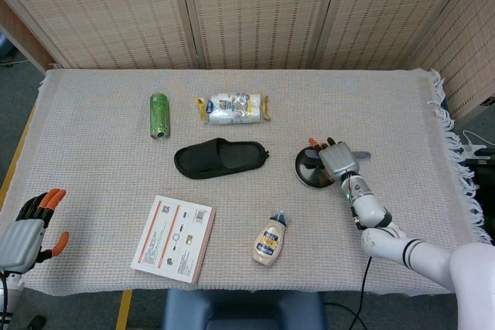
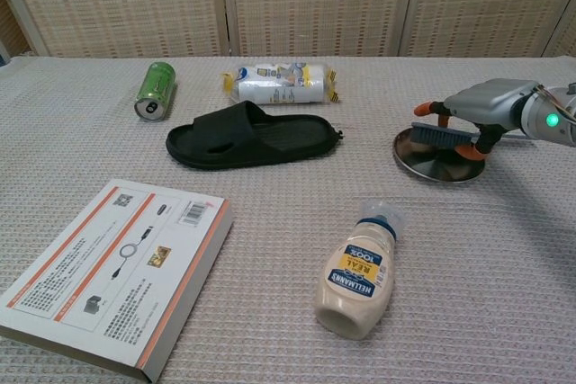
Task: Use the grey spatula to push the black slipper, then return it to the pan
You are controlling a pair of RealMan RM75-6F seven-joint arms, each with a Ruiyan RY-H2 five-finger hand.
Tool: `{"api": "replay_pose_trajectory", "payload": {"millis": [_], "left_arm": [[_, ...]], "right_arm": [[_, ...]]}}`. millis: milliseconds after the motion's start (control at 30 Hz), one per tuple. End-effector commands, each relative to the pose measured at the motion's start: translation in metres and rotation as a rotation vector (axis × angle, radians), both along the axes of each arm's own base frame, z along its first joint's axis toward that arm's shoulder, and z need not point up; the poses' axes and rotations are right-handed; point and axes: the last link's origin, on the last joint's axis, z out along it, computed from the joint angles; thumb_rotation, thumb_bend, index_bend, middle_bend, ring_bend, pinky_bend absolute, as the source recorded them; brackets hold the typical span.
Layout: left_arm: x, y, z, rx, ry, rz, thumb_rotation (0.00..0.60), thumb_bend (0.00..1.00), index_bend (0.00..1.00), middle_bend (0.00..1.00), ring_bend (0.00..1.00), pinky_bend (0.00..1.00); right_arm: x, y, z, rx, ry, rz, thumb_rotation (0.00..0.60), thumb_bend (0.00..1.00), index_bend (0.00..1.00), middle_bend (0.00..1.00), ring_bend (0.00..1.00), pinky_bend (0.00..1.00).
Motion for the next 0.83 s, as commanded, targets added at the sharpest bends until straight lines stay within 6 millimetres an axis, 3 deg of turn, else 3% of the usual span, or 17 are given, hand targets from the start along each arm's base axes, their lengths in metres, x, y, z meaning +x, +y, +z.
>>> {"api": "replay_pose_trajectory", "payload": {"millis": [33, 233, 333, 433, 467, 633, 733, 833], "left_arm": [[0.000, 0.000, 0.000, 0.001, 0.001, 0.000, 0.600, 0.43, 0.00, 0.00, 0.00, 0.08], [0.001, -0.001, 0.002, 0.007, 0.000, -0.003, 0.600, 0.43, 0.00, 0.00, 0.00, 0.08], [0.001, -0.001, 0.003, 0.014, 0.001, -0.005, 0.600, 0.43, 0.00, 0.00, 0.00, 0.08], [0.002, -0.002, 0.005, 0.034, 0.003, -0.020, 0.600, 0.43, 0.00, 0.00, 0.00, 0.08], [0.003, -0.001, 0.006, 0.043, 0.004, -0.028, 0.600, 0.43, 0.00, 0.00, 0.00, 0.08], [0.001, -0.002, 0.008, 0.070, 0.009, -0.032, 0.600, 0.43, 0.00, 0.00, 0.00, 0.08], [0.001, -0.001, 0.008, 0.079, 0.014, -0.034, 0.600, 0.43, 0.00, 0.00, 0.00, 0.08], [0.004, 0.000, 0.008, 0.093, 0.025, -0.054, 0.600, 0.43, 0.00, 0.00, 0.00, 0.08]], "right_arm": [[0.001, 0.003, 0.007, -0.004, -0.007, 0.003, 0.600, 0.45, 0.00, 0.19, 0.09, 0.34], [0.005, 0.016, 0.035, -0.061, -0.073, 0.025, 0.600, 0.40, 0.00, 0.15, 0.08, 0.32], [0.006, 0.036, 0.059, -0.128, -0.164, 0.042, 0.600, 0.34, 0.00, 0.10, 0.05, 0.29], [-0.004, 0.090, 0.083, -0.232, -0.321, 0.084, 0.600, 0.30, 0.00, 0.05, 0.01, 0.23], [-0.014, 0.117, 0.091, -0.272, -0.356, 0.103, 0.600, 0.28, 0.00, 0.03, 0.00, 0.20], [-0.060, 0.210, 0.108, -0.461, -0.304, 0.164, 0.600, 0.18, 0.00, 0.00, 0.00, 0.03], [-0.072, 0.231, 0.112, -0.506, -0.325, 0.129, 0.600, 0.16, 0.00, 0.00, 0.00, 0.00], [-0.069, 0.233, 0.123, -0.515, -0.353, 0.143, 0.600, 0.15, 0.00, 0.00, 0.00, 0.00]]}}
